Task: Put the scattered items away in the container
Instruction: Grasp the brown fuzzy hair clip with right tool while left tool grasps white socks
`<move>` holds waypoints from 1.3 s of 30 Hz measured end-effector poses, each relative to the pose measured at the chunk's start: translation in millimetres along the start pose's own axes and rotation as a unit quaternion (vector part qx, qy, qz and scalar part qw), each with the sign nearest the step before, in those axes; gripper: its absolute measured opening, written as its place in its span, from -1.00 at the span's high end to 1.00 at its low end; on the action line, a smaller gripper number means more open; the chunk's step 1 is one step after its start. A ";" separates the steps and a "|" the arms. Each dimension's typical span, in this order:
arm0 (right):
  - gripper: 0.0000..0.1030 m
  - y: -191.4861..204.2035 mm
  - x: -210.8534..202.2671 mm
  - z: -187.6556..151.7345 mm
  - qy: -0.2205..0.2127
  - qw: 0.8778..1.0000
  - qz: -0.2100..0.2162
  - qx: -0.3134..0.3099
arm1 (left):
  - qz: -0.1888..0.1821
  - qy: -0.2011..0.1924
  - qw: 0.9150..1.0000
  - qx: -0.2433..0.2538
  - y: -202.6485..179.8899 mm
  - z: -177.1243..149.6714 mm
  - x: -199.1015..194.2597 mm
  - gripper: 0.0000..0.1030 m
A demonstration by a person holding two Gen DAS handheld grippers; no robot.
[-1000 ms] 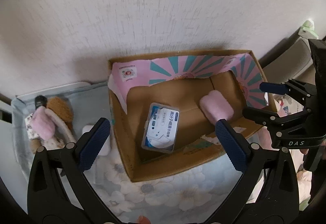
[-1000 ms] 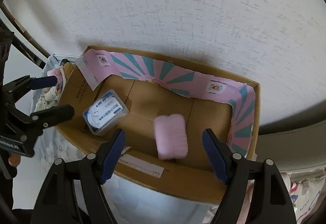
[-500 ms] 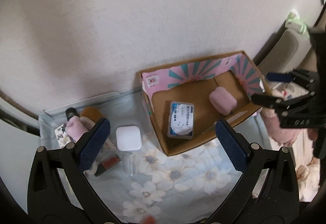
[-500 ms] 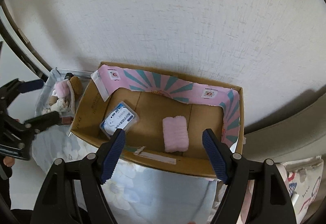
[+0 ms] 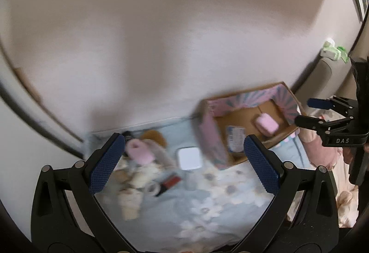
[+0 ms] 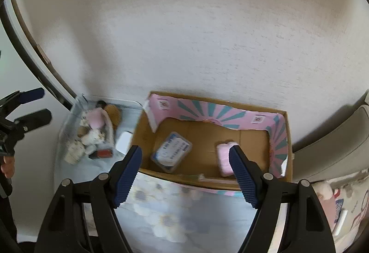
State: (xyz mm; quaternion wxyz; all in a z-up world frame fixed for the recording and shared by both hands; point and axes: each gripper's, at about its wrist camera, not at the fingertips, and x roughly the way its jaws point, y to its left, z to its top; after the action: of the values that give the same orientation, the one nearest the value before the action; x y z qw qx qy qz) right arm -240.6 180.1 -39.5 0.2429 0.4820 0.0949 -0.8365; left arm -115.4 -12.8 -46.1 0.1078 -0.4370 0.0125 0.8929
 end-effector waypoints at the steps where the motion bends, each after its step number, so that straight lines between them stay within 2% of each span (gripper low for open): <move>1: -0.43 5.5 -3.0 0.8 -0.004 1.000 0.004 0.004 | 0.001 -0.005 1.000 -0.008 10.2 -0.9 -6.3 -0.99; 4: -0.44 19.6 -8.5 2.6 -0.020 1.000 0.009 0.008 | 0.025 -0.020 0.999 -0.028 37.5 -7.4 -20.2 -0.99; 6: -0.44 28.0 -11.2 4.4 -0.031 0.999 0.018 0.009 | 0.032 -0.009 0.999 -0.037 51.7 -14.2 -22.6 -0.99; 8: -0.44 38.1 -11.2 6.4 -0.036 0.999 0.027 0.009 | 0.026 -0.005 0.998 -0.056 68.6 -27.8 -22.9 -0.99; 12: -0.44 73.3 -5.6 9.0 -0.047 0.997 0.060 -0.033 | 0.061 -0.019 0.996 -0.070 83.9 -60.5 -21.5 -0.99; 14: -0.44 89.2 3.6 10.7 -0.045 0.996 0.068 -0.043 | 0.061 -0.021 0.994 -0.089 92.6 -80.5 -17.8 -0.99; 16: -0.44 108.7 21.5 14.1 -0.035 0.994 0.082 -0.058 | 0.050 -0.012 0.991 -0.121 104.4 -100.8 -7.8 -0.99; 18: -0.44 123.6 38.4 17.0 -0.025 0.993 0.093 -0.071 | 0.058 0.002 0.989 -0.136 111.1 -116.6 2.4 -0.99; 20: -0.44 137.6 59.4 20.4 -0.013 0.992 0.100 -0.076 | 0.072 0.016 0.987 -0.144 117.4 -132.4 15.1 -0.99; 23: -0.44 155.6 94.2 24.2 0.005 0.992 0.106 -0.074 | 0.072 0.036 0.986 -0.148 123.5 -153.3 39.0 -0.99; 26: -0.43 170.1 127.7 26.4 0.011 0.992 0.087 -0.091 | 0.083 0.052 0.985 -0.140 124.3 -167.2 68.9 -0.98; 28: -0.43 182.2 154.4 28.1 0.011 0.992 0.060 -0.112 | 0.084 0.062 0.985 -0.135 123.5 -178.0 90.7 -0.89; 31: -0.43 187.1 196.1 32.3 0.040 0.992 0.048 -0.111 | 0.081 0.074 0.985 -0.131 125.4 -193.2 113.8 -0.81; 34: -0.43 185.8 227.7 33.8 0.067 0.991 0.046 -0.104 | 0.059 0.074 0.985 -0.146 132.4 -207.2 126.1 -0.59; 39: -0.43 189.1 262.6 27.0 0.091 0.989 0.035 -0.112 | 0.047 0.070 0.984 -0.156 139.2 -216.5 134.9 -0.56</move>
State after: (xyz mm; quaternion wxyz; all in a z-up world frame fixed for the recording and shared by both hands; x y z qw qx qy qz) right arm -276.6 -76.6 -235.2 0.3151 0.5287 0.1930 -0.7642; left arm -55.6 -149.5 -295.6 -0.0050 -0.5085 -0.0985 0.8554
